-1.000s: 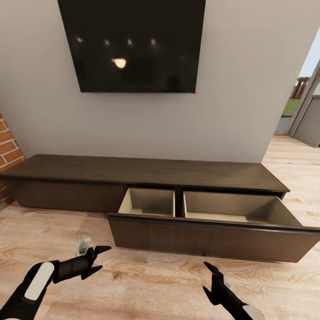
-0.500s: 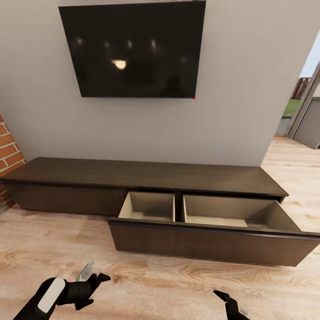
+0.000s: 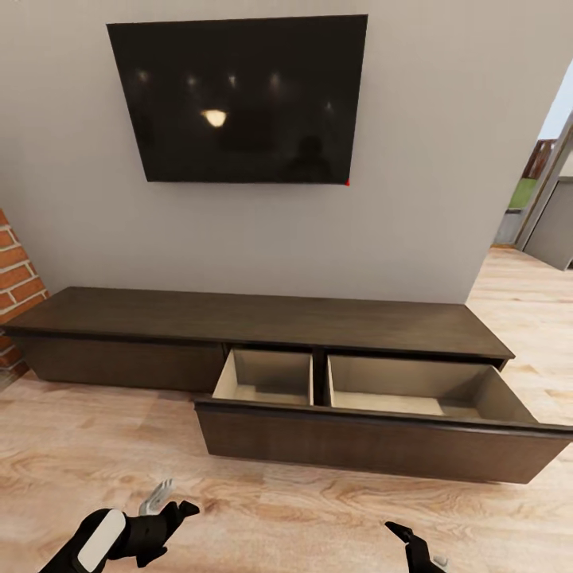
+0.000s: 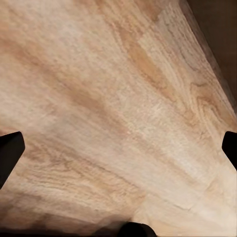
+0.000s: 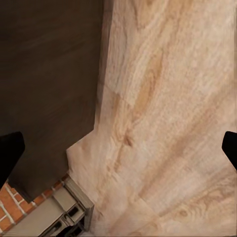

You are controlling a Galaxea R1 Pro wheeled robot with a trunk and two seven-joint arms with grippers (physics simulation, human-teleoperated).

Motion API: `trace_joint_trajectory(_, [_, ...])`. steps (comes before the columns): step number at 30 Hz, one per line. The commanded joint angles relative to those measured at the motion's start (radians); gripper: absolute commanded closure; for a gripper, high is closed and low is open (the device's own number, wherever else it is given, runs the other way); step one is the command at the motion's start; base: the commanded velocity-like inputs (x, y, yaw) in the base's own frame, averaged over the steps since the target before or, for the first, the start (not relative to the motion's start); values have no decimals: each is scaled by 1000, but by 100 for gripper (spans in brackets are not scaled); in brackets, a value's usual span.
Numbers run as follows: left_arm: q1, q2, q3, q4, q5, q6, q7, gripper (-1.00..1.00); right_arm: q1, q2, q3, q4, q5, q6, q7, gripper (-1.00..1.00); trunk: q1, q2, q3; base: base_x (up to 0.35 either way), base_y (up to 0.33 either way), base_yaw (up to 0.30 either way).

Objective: Place each of the two pumpkins and all three candles from the living room inside a cabinet in the living room (use any cabinet), then make sure every cabinet is closed, and position the cauldron so it is next to a table in the living room.

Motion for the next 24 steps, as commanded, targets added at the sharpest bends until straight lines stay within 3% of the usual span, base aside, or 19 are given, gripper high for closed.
trace_joint_trajectory(1, [0, 0, 0, 14, 0, -15, 0, -100, 0, 0, 0, 2, 0, -10, -2, -100, -4, 7, 3, 0, 0, 0])
trace_joint_trajectory(14, [0, 8, -2, 69, -1, -42, -9, -100, 0, -5, -26, 113, -6, -52, -8, -100, -54, 98, 44, -31, 0, 0])
trace_joint_trajectory(20, [0, 6, -3, 75, 0, -42, -10, -100, 0, -24, -7, 113, 9, -100, -14, -100, -77, 140, 63, -96, 12, 0])
trace_joint_trajectory(24, [0, 2, -3, 75, 1, -42, -11, -100, 0, -51, -5, 113, 68, -103, -131, -100, -92, 168, 75, -11, 1, 0])
